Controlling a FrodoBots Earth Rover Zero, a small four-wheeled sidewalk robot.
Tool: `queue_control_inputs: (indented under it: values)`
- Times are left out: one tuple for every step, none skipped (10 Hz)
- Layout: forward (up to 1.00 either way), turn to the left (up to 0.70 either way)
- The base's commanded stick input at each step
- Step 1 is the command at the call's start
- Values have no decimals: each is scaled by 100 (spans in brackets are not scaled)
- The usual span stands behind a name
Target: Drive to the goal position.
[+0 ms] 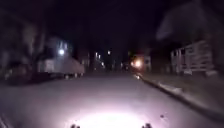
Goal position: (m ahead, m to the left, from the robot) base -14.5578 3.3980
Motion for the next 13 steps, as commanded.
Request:
queue_control_inputs:
  values:
    - [55,0]
    - [0,0]
    - [0,0]
    - [0,0]
    - [0,0]
    - [0,0]
    - [0,0]
    - [0,0]
    - [0,0]
    - [0,35]
    - [0,100]
    - [0,100]
    - [0,100]
